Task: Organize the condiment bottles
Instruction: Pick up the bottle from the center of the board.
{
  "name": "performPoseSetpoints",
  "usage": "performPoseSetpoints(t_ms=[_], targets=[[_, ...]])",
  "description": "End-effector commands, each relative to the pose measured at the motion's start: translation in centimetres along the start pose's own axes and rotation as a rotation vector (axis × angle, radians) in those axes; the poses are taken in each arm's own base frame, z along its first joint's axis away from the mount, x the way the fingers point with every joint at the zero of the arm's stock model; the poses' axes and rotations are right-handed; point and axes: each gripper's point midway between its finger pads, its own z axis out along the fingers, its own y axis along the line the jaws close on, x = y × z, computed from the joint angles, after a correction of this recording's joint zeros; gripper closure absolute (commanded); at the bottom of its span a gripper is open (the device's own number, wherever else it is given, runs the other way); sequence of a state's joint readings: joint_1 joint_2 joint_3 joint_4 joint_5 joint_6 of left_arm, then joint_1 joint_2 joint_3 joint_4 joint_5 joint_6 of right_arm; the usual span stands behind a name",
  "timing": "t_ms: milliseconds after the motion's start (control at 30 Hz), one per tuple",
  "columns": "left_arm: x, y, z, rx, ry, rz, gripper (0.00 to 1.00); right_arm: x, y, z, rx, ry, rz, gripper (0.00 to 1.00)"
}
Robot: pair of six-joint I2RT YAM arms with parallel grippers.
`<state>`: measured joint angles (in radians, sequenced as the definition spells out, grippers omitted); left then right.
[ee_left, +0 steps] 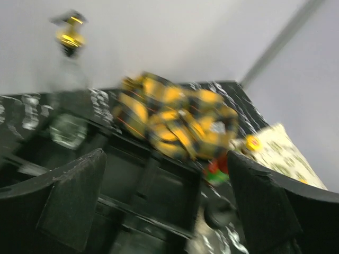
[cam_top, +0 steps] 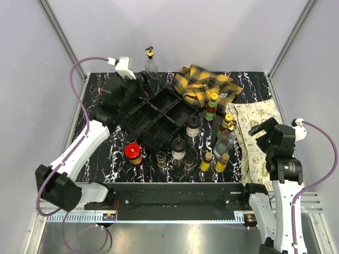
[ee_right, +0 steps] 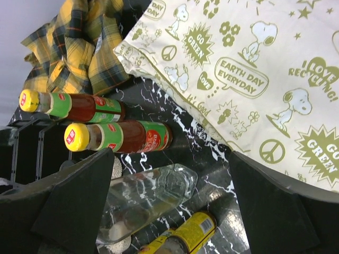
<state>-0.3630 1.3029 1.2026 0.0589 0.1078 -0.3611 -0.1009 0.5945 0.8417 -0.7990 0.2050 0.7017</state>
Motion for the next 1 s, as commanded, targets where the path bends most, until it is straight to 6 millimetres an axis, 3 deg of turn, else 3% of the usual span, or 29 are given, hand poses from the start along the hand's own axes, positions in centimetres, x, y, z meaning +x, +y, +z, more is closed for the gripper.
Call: performPoseSetpoints(t_ms=[0, 133, 233, 267, 367, 567, 767, 967], targets=[[-0.5, -3.6, -2.2, 0.007, -0.063, -0.031, 0.01, -0.2, 1.0, -1.4, -0.041, 0.024, 0.024, 0.0], [3.3, -7.7, -3.2, 0.107, 0.021, 0.003, 0.01, 0.3, 1.6, -2.2, -0.075, 0.059, 0.029, 0.0], [6.3, -13.2, -4.5, 0.326, 0.115, 0.068, 0.01, 0.4, 1.7, -2.5, -0.082, 0.071, 0.028, 0.0], [7.4, -15.8, -5.6, 0.444, 0.152, 0.095, 0.01, 0.4, 1.7, -2.5, -0.083, 0.07, 0.034, 0.0], [9.7, -18.6, -6.6, 0.546, 0.201, 0.135, 0.01, 0.4, 1.7, -2.3, -0.075, 0.07, 0.045, 0.0], [13.3, -23.1, -7.7, 0.753, 0.233, 0.208, 0.01, -0.2, 1.9, -1.8, -0.064, 0.05, 0.049, 0.0], [18.1, -26.9, -7.4, 0.882, 0.299, 0.237, 0.01, 0.5, 1.6, -1.5, -0.059, 0.082, 0.024, 0.0], [20.2, -28.6, -5.3, 0.897, 0.28, 0.218, 0.04, 1.4, 1.4, -1.2, -0.071, 0.092, 0.056, 0.0]])
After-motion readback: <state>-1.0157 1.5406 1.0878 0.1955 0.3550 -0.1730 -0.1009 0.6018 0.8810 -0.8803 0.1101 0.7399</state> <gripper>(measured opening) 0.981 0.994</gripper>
